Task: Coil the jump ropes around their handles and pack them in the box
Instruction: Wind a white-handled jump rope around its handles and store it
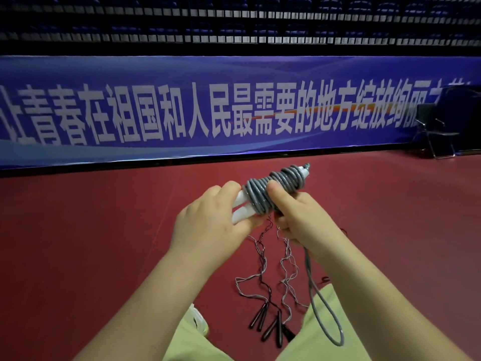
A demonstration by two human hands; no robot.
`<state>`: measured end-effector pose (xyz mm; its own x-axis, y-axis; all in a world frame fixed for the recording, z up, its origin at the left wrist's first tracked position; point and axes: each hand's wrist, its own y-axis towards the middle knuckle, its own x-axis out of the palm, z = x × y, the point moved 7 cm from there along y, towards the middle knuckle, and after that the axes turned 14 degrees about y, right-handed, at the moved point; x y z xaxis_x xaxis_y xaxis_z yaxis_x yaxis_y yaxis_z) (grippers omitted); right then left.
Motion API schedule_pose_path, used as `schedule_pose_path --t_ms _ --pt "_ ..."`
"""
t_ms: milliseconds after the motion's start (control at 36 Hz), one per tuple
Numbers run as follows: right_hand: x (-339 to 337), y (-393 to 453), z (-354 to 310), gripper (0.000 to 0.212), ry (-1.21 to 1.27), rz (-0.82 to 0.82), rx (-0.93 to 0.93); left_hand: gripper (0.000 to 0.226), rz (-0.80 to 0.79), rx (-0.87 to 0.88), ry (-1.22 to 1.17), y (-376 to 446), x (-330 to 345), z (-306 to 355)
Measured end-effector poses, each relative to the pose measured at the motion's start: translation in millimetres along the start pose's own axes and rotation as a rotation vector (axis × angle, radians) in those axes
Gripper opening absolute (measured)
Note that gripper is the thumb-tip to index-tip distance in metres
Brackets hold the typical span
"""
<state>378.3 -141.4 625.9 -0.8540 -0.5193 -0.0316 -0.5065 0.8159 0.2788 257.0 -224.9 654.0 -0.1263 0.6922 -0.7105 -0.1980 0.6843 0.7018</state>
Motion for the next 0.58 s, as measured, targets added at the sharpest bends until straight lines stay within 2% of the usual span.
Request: schedule_pose_path --t_ms 83,139,194,306,333,389,417,444,472,528,583 --pt "-2.3 -0.1 -2.7 0.045 -0.002 0.02 -0.083 0.041 -0.019 0.028 0.001 -1.0 -2.4 1.6" --pt "-4.9 -2.0 -5.6 0.043 -0.022 0.03 -0.151 0.036 -0.158 0.037 -0.157 -0.4 1.0 1.8" --pt "-5.5 -3.0 -5.6 0.043 0.003 0.016 -0.189 0.033 -0.384 0.029 -0.428 -1.2 14.9 1.5" --pt "2.1 -2.6 -6.8 0.037 0.052 -0.09 -0.248 0.054 -0.904 -0.051 -1.169 -29.3 34.5 9.5" --pt "5.8 -2.7 -8.3 0.036 0.042 -0.118 -0.268 0.051 -0.956 -0.109 -1.27 -36.4 40.2 11.1" --pt "13.0 -2.7 -11.6 0.035 0.015 -0.164 -0.295 0.03 -0.954 -0.291 -1.423 -40.4 51.1 8.9" --pt "14.7 -1.9 -12.6 0.036 0.01 -0.168 -0.288 0.032 -1.011 -0.265 -1.465 -43.5 49.7 15.1" --pt "15.1 0.0 -12.8 0.038 0.006 -0.165 -0.265 0.041 -1.086 -0.13 -1.532 -47.4 46.1 22.3" --pt "13.8 2.1 -11.5 0.04 -0.013 -0.156 -0.224 0.053 -1.149 -0.093 -1.613 -50.3 41.6 25.7" --pt "11.5 7.5 -6.1 0.045 -0.079 -0.167 -0.127 0.064 -1.172 -0.191 -1.646 -46.5 49.3 16.3" --pt "9.9 11.0 -0.6 0.047 -0.169 -0.192 -0.087 0.065 -1.08 -0.272 -1.476 -42.8 57.0 6.0"
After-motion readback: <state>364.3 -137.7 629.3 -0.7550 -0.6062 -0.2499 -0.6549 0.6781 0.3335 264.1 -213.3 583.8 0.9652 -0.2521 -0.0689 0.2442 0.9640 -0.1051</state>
